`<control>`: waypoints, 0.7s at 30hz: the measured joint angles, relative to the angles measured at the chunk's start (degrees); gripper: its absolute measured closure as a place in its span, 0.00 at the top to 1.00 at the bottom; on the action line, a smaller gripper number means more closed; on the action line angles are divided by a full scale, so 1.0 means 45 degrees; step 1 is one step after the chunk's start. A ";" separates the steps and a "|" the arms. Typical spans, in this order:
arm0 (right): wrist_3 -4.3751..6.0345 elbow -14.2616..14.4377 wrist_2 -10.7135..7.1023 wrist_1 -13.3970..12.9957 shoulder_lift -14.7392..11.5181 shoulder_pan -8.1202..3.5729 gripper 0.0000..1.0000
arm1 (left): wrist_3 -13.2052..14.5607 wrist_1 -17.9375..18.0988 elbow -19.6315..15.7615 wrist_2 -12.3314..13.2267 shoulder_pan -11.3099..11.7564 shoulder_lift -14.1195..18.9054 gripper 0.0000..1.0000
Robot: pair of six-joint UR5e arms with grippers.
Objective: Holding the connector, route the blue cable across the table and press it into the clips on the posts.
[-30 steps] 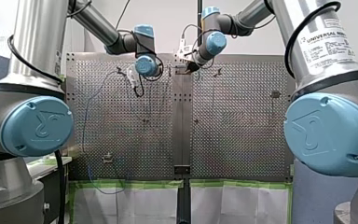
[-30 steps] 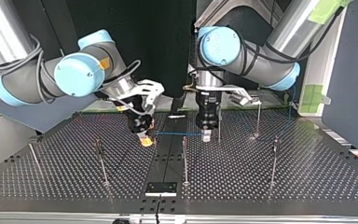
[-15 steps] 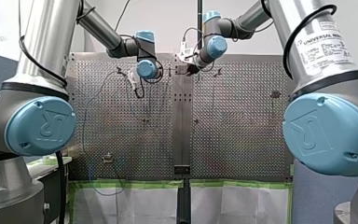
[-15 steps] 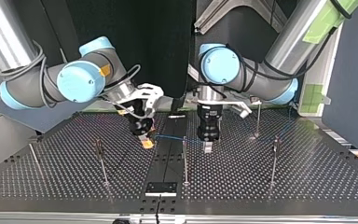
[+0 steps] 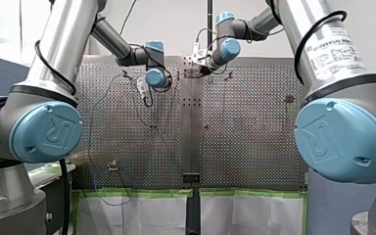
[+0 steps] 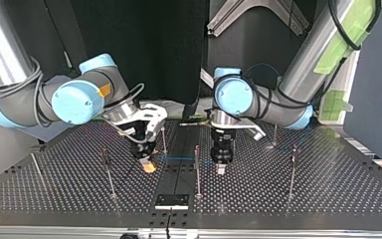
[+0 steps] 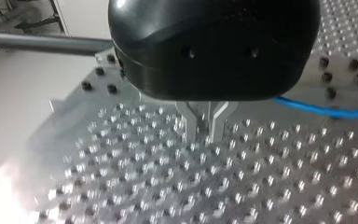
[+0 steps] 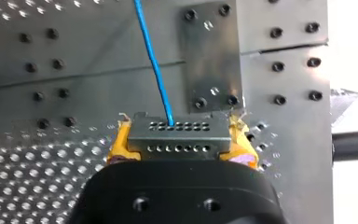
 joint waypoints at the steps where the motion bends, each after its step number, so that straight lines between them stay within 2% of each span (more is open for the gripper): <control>1: 0.0002 -0.0080 -0.0005 0.0007 0.0043 -0.0047 0.00 | -0.0013 -0.0011 0.0109 0.0046 0.0077 -0.0047 0.16; 5: 0.0011 -0.0316 -0.0022 0.0018 0.0136 -0.0181 0.00 | -0.0037 -0.0054 0.0374 0.0211 0.0278 -0.0132 0.16; 13: 0.0045 -0.0463 -0.0031 0.0093 0.0220 -0.0376 0.00 | -0.0075 -0.0275 0.0426 0.0315 0.0278 -0.0144 0.22; 14: 0.0034 -0.0464 -0.0029 0.0117 0.0234 -0.0395 0.00 | -0.0078 -0.0332 0.0427 0.0309 0.0256 -0.0145 0.29; 16: 0.0001 -0.0462 -0.0022 0.0178 0.0275 -0.0439 0.00 | -0.0075 -0.0447 0.0427 0.0293 0.0215 -0.0146 0.31; 17: -0.0015 -0.0461 -0.0017 0.0199 0.0289 -0.0458 0.00 | -0.0076 -0.0537 0.0427 0.0285 0.0193 -0.0147 0.47; 18: -0.0030 -0.0459 -0.0010 0.0216 0.0302 -0.0475 0.00 | -0.0077 -0.0602 0.0427 0.0280 0.0178 -0.0146 0.47; 20: -0.0070 -0.0458 0.0025 0.0274 0.0332 -0.0512 0.00 | -0.0101 -0.0755 0.0427 0.0275 0.0145 -0.0147 0.67; 21: -0.0087 -0.0458 0.0040 0.0301 0.0344 -0.0525 0.00 | -0.0122 -0.0817 0.0427 0.0273 0.0132 -0.0146 0.67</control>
